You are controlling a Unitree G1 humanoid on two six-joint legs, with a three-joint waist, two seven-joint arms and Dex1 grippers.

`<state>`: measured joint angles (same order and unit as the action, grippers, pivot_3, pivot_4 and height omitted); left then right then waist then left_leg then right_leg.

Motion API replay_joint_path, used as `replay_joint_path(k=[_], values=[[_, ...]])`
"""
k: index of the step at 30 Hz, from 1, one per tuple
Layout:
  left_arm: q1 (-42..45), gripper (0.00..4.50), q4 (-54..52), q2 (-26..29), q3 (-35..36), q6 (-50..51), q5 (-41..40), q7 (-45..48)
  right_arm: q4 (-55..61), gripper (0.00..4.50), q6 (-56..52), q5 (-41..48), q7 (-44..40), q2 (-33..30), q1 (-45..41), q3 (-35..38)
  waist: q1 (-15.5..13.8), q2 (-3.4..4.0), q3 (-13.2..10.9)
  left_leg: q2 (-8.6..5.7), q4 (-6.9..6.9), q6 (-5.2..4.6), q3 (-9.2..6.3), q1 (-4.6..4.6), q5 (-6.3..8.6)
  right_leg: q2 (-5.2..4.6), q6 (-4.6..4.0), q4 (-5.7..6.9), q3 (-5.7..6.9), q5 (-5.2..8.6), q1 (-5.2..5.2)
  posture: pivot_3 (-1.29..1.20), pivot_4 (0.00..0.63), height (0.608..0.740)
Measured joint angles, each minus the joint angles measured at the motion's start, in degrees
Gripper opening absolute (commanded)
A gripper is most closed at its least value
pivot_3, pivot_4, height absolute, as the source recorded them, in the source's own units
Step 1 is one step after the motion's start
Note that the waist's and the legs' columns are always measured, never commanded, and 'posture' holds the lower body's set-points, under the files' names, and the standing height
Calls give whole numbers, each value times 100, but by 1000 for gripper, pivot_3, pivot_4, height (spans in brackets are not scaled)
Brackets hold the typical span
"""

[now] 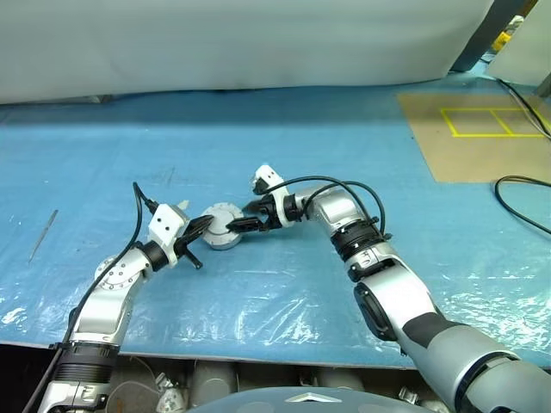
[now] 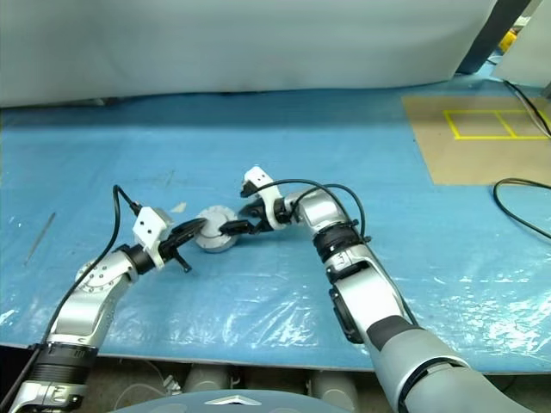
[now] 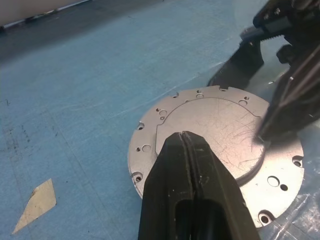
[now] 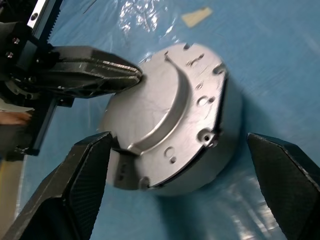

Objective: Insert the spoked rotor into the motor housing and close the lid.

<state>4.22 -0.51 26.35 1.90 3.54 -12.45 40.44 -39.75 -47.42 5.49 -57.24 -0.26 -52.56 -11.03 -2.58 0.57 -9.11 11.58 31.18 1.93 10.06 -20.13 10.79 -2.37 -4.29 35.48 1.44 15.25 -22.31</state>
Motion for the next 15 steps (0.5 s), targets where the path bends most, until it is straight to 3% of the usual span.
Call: replay_joint_path(k=[7,10,15], values=[[-2,0,6,-14,3,-5,1,-4,86,4467,-1652,611,827,359,-105,914,-3,0,1,0,-1,5,0,6,-1,0,0,-1,-1,0,3,0,150,740],[5,0,5,-19,4,-8,2,-8,-177,3873,-1961,865,1398,579,-184,1648,32,-1,2,3,-3,13,0,7,2,6,0,-1,-4,0,-1,0,150,740],[-2,0,-9,-28,17,-74,0,-24,-462,2387,-2376,1238,1939,683,-209,2528,40,-1,1,12,-8,29,0,3,9,18,18,1,-4,-10,-10,0,150,740]])
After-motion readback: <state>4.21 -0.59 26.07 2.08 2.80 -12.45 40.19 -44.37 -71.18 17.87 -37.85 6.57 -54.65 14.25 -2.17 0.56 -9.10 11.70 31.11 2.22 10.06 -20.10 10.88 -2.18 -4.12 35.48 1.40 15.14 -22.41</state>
